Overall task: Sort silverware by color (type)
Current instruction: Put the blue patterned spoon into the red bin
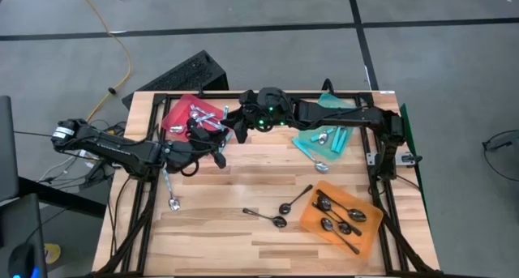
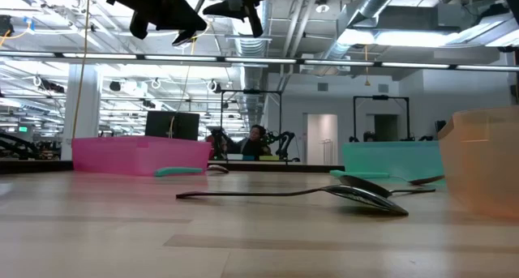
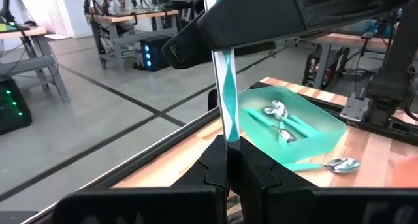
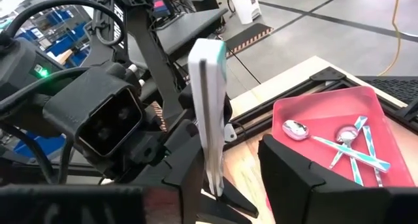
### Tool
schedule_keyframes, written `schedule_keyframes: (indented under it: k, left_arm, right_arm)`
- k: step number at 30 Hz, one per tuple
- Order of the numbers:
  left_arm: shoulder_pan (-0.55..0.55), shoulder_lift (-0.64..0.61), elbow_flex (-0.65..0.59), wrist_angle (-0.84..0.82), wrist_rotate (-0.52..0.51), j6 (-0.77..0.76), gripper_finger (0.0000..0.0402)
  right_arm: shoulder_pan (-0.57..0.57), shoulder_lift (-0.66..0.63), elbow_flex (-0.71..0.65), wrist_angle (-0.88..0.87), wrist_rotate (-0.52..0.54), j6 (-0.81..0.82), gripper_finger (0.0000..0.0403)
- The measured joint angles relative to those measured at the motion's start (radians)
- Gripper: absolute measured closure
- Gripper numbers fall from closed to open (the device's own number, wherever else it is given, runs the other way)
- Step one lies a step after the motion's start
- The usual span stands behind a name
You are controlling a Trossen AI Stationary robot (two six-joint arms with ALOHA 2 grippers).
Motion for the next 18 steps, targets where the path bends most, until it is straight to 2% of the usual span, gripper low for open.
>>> schedule_keyframes:
  k: [3, 8, 11, 18]
  left_arm:
    - [0.000, 0.000, 0.000, -0.005, -0.002, 0.000, 0.0401]
    - [0.000, 0.000, 0.000, -0.007, 0.000, 0.000, 0.0401]
    - [0.000, 0.000, 0.000, -0.006, 0.004, 0.000, 0.0401]
    - [0.000, -0.003, 0.000, -0.025, 0.088, -0.028, 0.0388]
  right_arm:
    - [0.007, 0.000, 0.000, 0.000, 0.010, -0.002, 0.0267]
    - [0.007, 0.000, 0.000, 0.002, 0.010, -0.003, 0.0356]
    - [0.007, 0.000, 0.000, 0.003, 0.004, -0.007, 0.0362]
    - [0.007, 0.000, -0.001, -0.010, -0.006, 0.002, 0.0362]
